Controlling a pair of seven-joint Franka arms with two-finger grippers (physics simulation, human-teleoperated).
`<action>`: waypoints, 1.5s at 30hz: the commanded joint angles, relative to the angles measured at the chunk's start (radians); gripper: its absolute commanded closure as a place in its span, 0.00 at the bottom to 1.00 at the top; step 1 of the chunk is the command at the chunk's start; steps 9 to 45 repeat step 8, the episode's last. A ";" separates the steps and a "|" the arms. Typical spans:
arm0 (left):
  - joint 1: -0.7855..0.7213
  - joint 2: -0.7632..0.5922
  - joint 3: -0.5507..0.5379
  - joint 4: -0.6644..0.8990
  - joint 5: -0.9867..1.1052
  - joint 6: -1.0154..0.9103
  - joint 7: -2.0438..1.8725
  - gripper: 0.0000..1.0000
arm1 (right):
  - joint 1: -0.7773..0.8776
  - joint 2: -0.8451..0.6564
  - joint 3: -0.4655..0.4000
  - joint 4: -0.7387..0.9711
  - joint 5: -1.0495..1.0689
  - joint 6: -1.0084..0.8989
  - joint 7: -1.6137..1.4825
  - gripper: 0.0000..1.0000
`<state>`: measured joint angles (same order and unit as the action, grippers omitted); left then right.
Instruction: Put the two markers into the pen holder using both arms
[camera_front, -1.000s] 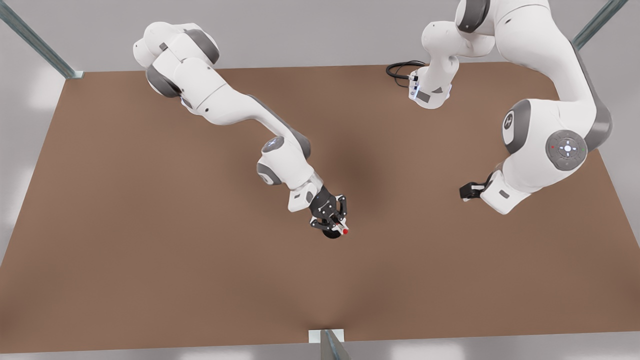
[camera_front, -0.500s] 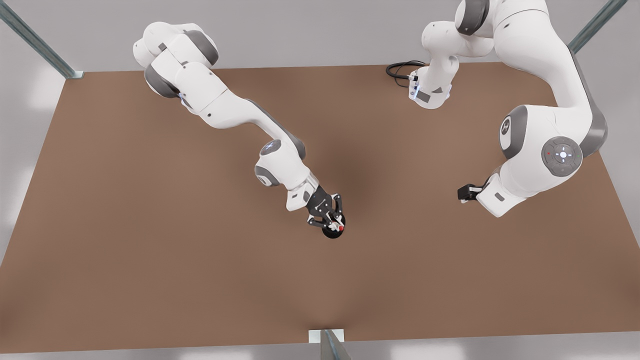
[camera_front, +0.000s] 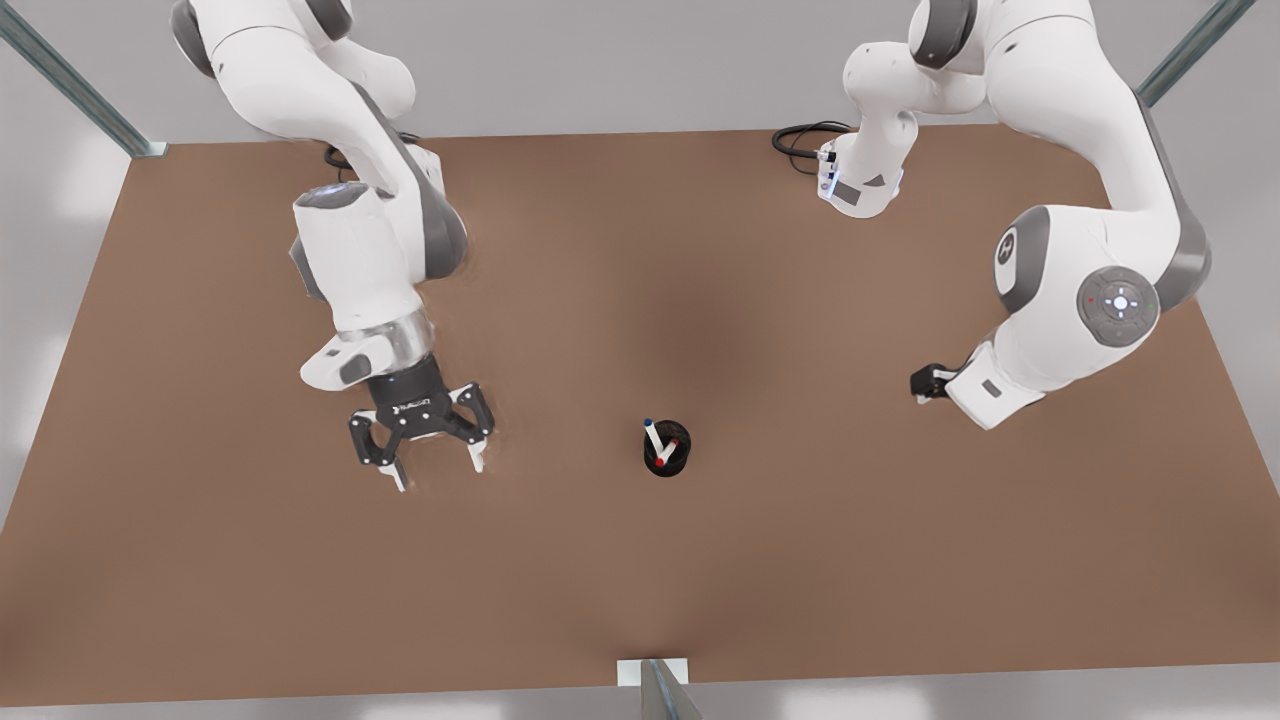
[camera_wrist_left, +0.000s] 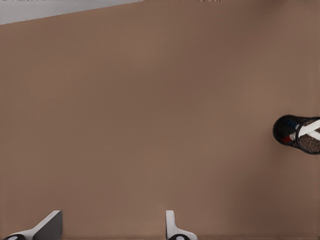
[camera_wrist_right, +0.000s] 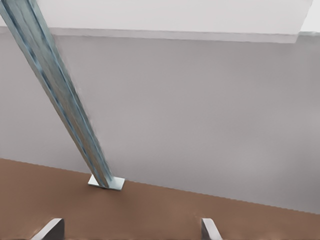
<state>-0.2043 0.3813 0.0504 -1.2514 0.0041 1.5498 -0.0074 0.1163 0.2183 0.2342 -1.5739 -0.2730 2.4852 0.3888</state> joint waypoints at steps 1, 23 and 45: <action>-0.001 -0.004 -0.003 0.001 -0.001 -0.011 0.026 0.00 | -0.020 -0.089 -0.122 -0.032 0.205 -0.611 -0.200 0.00; -0.015 -0.001 -0.001 0.001 -0.001 -0.036 0.023 0.00 | -0.030 0.033 -0.233 0.127 0.239 -0.868 -0.406 0.00; -0.015 -0.001 -0.001 0.001 -0.001 -0.036 0.023 0.00 | -0.030 0.033 -0.233 0.127 0.239 -0.868 -0.406 0.00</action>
